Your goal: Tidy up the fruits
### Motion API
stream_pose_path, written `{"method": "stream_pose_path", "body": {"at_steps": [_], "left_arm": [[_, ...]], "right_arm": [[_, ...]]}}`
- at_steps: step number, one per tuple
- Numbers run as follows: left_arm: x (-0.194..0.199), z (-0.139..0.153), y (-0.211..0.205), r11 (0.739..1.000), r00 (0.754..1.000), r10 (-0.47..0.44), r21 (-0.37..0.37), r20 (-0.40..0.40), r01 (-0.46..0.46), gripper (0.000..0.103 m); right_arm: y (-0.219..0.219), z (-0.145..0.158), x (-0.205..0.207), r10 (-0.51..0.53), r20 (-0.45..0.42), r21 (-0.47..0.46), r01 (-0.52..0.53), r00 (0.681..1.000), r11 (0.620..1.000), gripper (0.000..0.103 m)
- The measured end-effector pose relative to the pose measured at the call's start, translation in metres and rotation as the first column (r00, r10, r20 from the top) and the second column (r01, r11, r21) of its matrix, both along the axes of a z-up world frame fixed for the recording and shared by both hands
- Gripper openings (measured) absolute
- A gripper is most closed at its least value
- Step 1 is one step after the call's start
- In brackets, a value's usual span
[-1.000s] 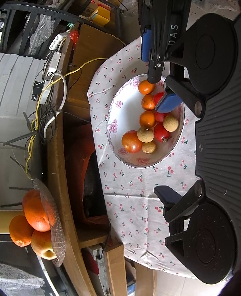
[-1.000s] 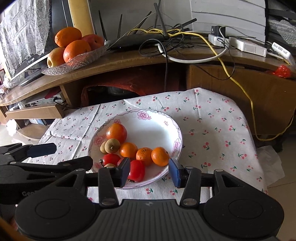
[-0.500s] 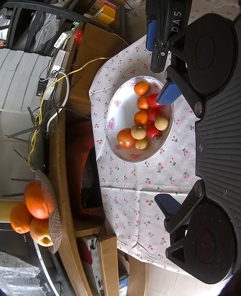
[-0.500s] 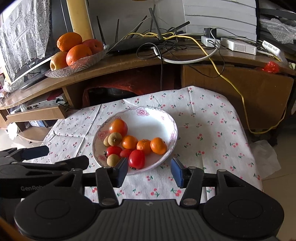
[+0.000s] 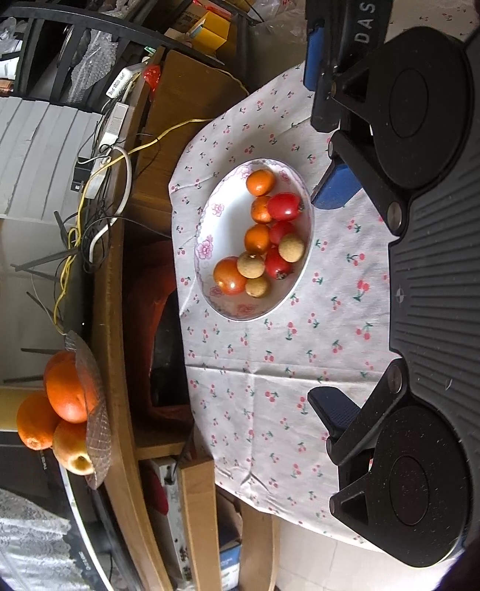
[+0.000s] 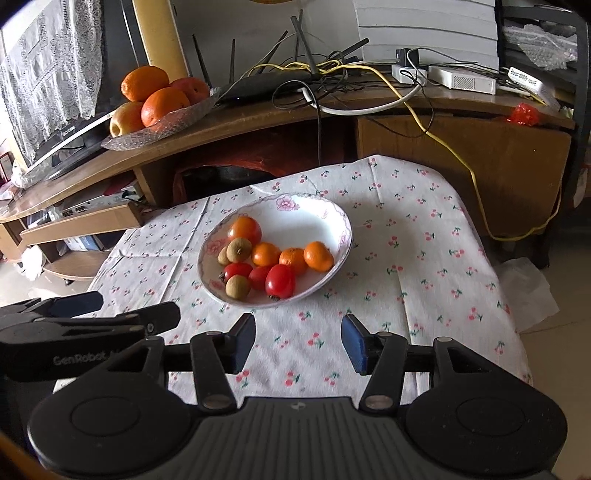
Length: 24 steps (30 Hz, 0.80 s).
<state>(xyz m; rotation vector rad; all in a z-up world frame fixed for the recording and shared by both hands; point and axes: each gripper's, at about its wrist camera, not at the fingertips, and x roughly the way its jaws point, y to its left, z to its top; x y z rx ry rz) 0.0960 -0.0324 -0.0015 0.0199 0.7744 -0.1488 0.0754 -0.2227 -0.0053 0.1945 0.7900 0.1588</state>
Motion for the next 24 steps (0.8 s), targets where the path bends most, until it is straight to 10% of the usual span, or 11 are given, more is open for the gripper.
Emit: {"method": "stream_pose_path", "body": {"at_steps": [24], "left_arm": [[-0.050,0.000,-0.004,0.999,0.999,-0.034,0.018,-0.004,0.034,0.103]], "right_arm": [[0.001,0.000,-0.057,-0.015,-0.007,0.036,0.016,1.000,0.999,0.052]]}}
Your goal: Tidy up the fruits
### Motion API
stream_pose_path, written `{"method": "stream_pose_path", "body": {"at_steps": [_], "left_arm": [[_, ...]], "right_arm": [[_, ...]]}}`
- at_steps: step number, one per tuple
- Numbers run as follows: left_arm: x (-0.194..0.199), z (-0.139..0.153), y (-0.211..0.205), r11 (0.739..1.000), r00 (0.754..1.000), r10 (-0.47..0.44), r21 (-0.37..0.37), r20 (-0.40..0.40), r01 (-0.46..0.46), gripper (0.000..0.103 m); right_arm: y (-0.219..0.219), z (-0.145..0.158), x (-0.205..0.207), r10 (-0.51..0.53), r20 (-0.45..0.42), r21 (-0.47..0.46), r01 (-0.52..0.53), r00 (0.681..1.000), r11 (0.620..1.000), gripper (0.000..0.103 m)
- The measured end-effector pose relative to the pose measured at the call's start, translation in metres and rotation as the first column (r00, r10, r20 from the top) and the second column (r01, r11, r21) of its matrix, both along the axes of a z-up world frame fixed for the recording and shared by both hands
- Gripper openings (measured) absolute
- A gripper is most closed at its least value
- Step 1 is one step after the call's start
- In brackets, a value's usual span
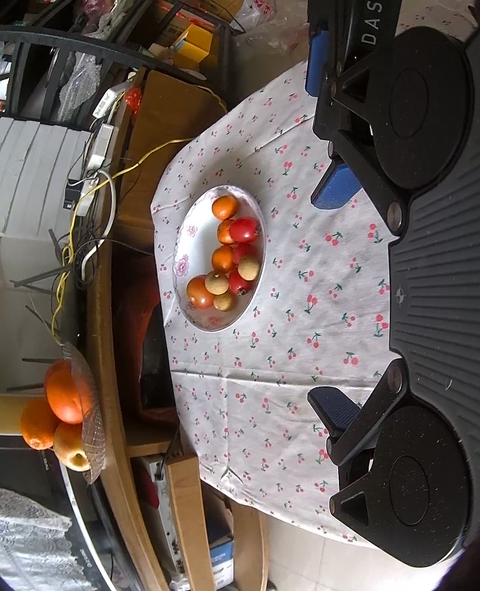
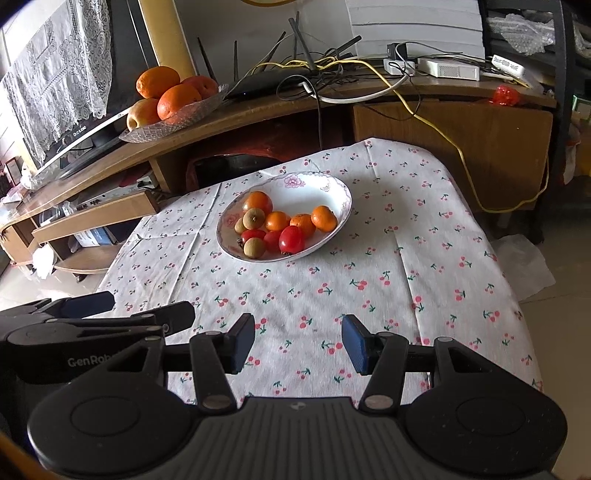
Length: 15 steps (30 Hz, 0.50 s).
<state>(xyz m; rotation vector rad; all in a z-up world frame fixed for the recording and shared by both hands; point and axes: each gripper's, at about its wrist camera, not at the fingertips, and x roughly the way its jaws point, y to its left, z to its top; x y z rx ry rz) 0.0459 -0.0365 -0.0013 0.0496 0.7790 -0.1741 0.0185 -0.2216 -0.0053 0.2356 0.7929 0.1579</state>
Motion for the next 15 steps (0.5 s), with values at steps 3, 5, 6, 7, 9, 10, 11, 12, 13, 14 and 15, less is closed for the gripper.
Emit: {"method": "stream_pose_path", "body": {"at_steps": [3,5,6,7,9,10,11,12,13,14,15], "left_arm": [[-0.005,0.000,0.000,1.000,1.000,-0.004,0.006,-0.003,0.004,0.103],[-0.008,0.000,0.000,1.000,1.000,-0.005,0.008,-0.005,0.005,0.103],[-0.009,0.000,0.000,1.000,1.000,-0.005,0.009,-0.006,0.005,0.103],[-0.010,0.000,0.000,1.000,1.000,-0.004,0.009,-0.008,0.004,0.103],[-0.014,0.000,0.000,1.000,1.000,-0.001,0.007,-0.013,0.001,0.103],[-0.015,0.000,-0.001,1.000,1.000,0.000,0.008,-0.015,0.000,0.103],[-0.017,-0.001,-0.001,1.000,1.000,0.001,0.008,-0.017,-0.001,0.103],[-0.019,-0.001,-0.001,1.000,1.000,0.002,0.009,-0.020,-0.002,0.103],[-0.021,-0.002,-0.001,1.000,1.000,0.003,0.010,-0.022,-0.003,0.103],[-0.024,-0.003,-0.001,1.000,1.000,0.006,0.011,-0.024,-0.005,0.103],[-0.025,-0.003,-0.001,1.000,1.000,0.007,0.013,-0.028,-0.006,0.103]], "right_arm": [[0.000,-0.001,-0.006,-0.002,-0.004,0.001,0.002,1.000,1.000,0.052],[0.000,-0.001,-0.009,-0.004,-0.005,0.003,0.004,1.000,1.000,0.052],[0.000,-0.001,-0.011,-0.004,-0.005,0.004,0.005,1.000,1.000,0.052],[0.000,-0.001,-0.013,-0.005,-0.005,0.005,0.005,1.000,1.000,0.052],[0.000,-0.001,-0.016,-0.007,-0.007,0.006,0.007,1.000,1.000,0.052],[0.000,-0.001,-0.018,-0.008,-0.009,0.006,0.008,1.000,1.000,0.052],[0.000,-0.001,-0.020,-0.009,-0.011,0.006,0.009,1.000,1.000,0.052],[0.000,-0.002,-0.022,-0.009,-0.013,0.006,0.010,1.000,1.000,0.052],[0.000,-0.002,-0.025,-0.010,-0.016,0.006,0.010,1.000,1.000,0.052],[0.000,-0.003,-0.027,-0.010,-0.018,0.007,0.010,1.000,1.000,0.052],[0.000,-0.004,-0.029,-0.011,-0.022,0.006,0.011,1.000,1.000,0.052]]}}
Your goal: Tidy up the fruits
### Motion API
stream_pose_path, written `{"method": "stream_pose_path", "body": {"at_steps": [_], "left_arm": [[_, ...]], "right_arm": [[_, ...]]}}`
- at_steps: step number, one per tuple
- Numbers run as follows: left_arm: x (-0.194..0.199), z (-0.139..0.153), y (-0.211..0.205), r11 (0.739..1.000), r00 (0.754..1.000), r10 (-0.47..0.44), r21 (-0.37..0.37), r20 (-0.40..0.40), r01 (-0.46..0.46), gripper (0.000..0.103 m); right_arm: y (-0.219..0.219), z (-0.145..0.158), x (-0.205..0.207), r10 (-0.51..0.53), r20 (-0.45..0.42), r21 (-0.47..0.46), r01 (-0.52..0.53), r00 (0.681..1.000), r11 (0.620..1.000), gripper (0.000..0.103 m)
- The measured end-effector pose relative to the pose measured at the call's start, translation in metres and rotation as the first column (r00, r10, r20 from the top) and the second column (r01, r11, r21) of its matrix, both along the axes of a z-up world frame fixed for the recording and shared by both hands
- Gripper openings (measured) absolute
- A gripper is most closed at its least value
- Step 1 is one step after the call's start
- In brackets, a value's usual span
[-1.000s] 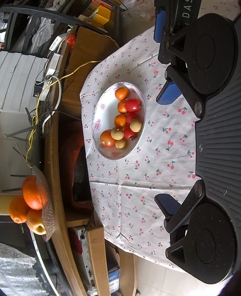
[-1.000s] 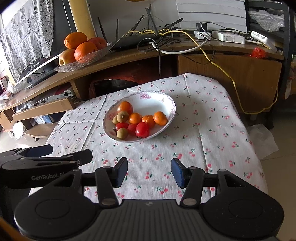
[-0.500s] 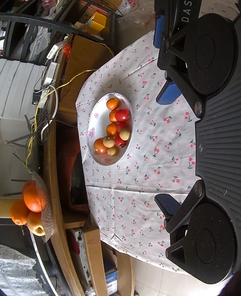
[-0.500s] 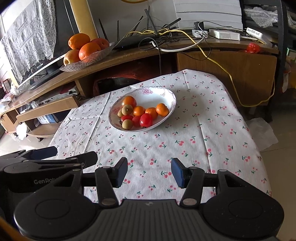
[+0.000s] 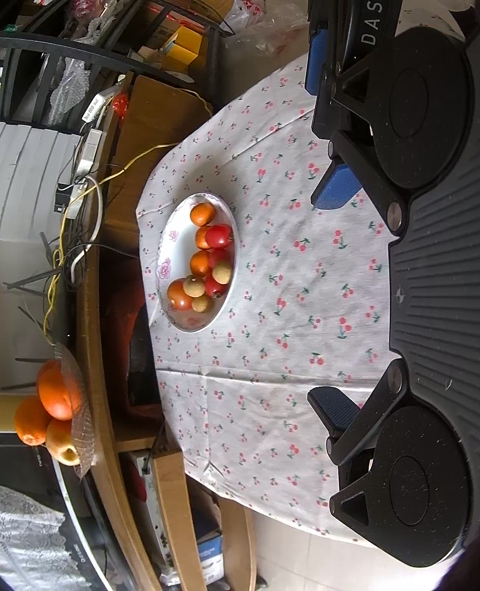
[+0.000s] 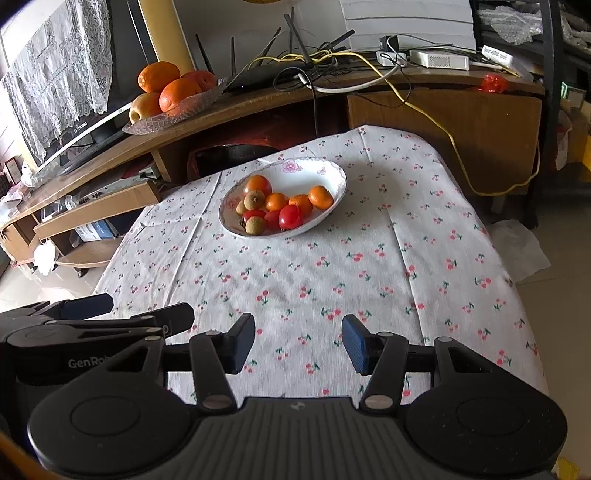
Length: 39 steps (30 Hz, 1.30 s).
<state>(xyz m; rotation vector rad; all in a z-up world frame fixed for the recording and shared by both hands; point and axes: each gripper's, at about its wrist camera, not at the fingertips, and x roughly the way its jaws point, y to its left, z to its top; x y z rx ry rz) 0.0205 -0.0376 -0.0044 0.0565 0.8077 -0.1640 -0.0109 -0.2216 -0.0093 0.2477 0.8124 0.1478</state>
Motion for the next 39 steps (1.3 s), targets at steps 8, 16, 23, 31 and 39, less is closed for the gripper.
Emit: {"method": "stream_pose_path", "body": {"at_steps": [8,16,23,31,39], "left_arm": [[-0.013,-0.005,0.002,1.000,0.999,0.002,0.006,-0.036,-0.001,0.103],[-0.021,-0.006,0.004,1.000,0.999,0.002,0.006,-0.050,-0.002,0.103],[-0.025,-0.008,0.006,1.000,0.998,0.010,0.016,-0.063,-0.009,0.103],[-0.028,-0.012,0.009,0.999,0.997,0.022,0.032,-0.079,-0.020,0.103],[-0.031,-0.013,0.010,0.999,0.996,0.032,0.034,-0.088,-0.029,0.103]], "right_arm": [[0.003,-0.003,-0.015,0.007,-0.014,-0.009,-0.007,1.000,1.000,0.052],[0.005,-0.004,-0.023,0.013,-0.014,-0.015,-0.013,1.000,1.000,0.052],[0.008,-0.007,-0.027,0.017,-0.020,-0.019,-0.018,1.000,1.000,0.052],[0.013,-0.011,-0.028,0.030,-0.036,-0.032,-0.031,0.999,0.999,0.052],[0.015,-0.012,-0.028,0.029,-0.044,-0.033,-0.031,0.999,0.999,0.052]]}}
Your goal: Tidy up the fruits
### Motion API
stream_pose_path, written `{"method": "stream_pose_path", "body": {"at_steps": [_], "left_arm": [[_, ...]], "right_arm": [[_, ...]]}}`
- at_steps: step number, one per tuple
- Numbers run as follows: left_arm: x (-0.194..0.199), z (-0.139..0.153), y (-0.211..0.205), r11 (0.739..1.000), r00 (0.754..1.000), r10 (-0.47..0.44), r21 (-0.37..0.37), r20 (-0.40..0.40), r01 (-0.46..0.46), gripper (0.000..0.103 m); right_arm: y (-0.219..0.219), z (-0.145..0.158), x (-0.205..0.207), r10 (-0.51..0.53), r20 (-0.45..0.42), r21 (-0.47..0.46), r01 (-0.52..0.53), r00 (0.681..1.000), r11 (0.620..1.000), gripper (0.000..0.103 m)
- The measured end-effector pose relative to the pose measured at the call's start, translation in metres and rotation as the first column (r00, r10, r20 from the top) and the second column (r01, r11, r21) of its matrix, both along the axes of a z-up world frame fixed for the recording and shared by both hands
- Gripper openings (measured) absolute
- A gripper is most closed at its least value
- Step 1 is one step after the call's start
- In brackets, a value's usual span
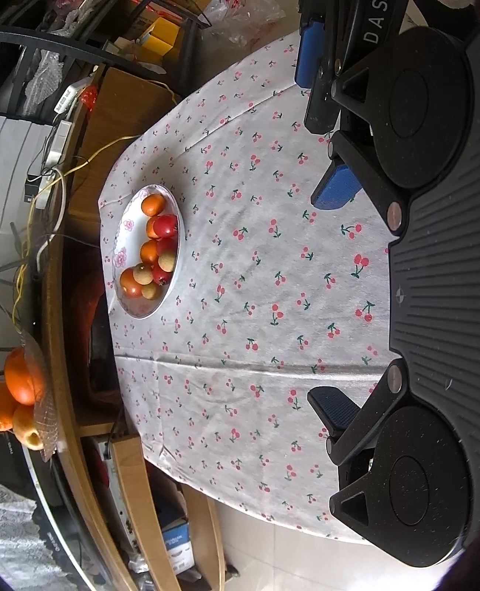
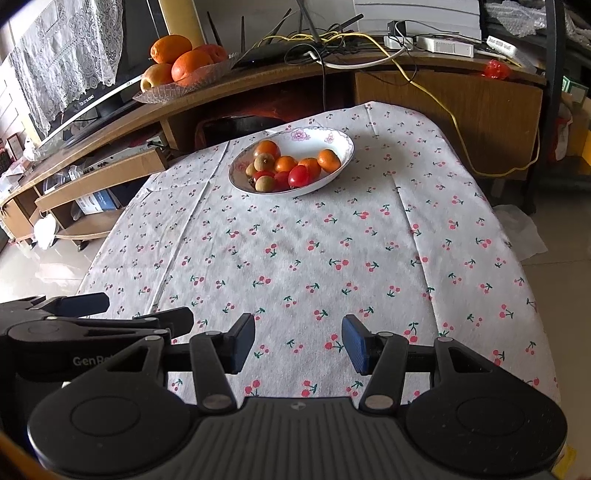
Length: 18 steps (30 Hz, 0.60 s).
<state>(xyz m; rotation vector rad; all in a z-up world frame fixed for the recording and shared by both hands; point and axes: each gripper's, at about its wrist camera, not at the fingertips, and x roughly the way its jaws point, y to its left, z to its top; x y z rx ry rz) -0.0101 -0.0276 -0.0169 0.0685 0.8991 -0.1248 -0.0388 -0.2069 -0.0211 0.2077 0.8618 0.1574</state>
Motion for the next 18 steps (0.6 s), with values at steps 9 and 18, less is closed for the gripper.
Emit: {"method": "stream_pose_path", "body": {"at_steps": [9,18], "left_arm": [[-0.0009,-0.0005,0.0005,1.000,1.000,0.004,0.002,0.003,-0.004,0.103],[-0.0019,0.0004,0.0000,1.000,1.000,0.004,0.006,0.013,-0.004,0.103]], "right_arm": [[0.0013,-0.0006,-0.0007,0.000,0.000,-0.001,0.000,1.000,1.000,0.052],[0.0014,0.0002,-0.0014,-0.002,0.002,0.001,0.002,1.000,1.000,0.052]]}}
